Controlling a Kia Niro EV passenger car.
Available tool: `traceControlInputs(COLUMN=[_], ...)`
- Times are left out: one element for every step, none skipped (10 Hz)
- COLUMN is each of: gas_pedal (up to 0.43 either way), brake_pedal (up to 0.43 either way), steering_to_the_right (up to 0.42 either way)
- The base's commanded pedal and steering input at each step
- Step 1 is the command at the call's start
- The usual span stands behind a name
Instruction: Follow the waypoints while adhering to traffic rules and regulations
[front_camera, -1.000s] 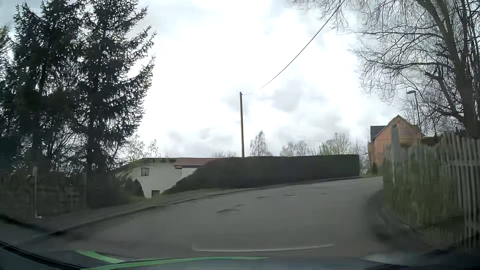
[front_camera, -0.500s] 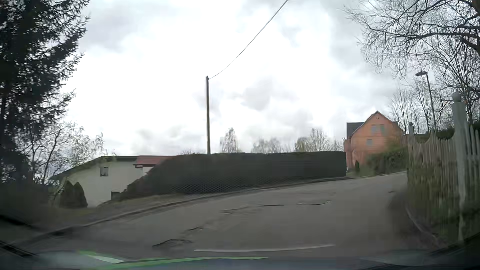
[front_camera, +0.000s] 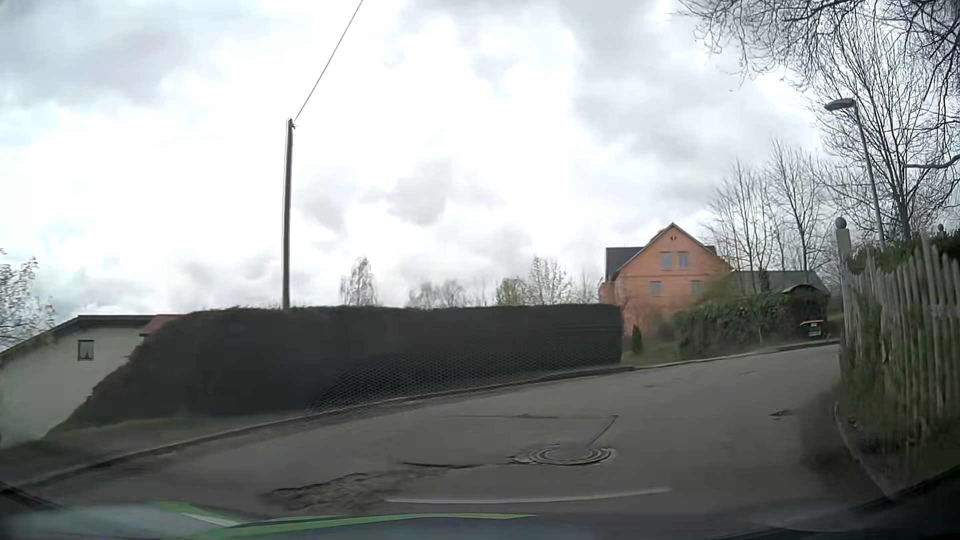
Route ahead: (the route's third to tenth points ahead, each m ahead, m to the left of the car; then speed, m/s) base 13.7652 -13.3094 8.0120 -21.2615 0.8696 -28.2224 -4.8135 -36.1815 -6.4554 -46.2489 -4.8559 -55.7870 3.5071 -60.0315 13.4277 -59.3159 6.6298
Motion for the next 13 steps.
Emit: traceControlInputs(gas_pedal=[0.118,0.118,0.118,0.118,0.118,0.118,0.118,0.118,0.118,0.118,0.138,0.220,0.220], brake_pedal=[0.000,0.000,0.000,0.000,0.000,0.000,0.000,0.000,0.000,0.000,0.000,0.000,0.000], steering_to_the_right=[0.234,0.244,0.259,0.270,0.277,0.295,0.312,0.330,0.347,0.363,0.368,0.370,0.376])
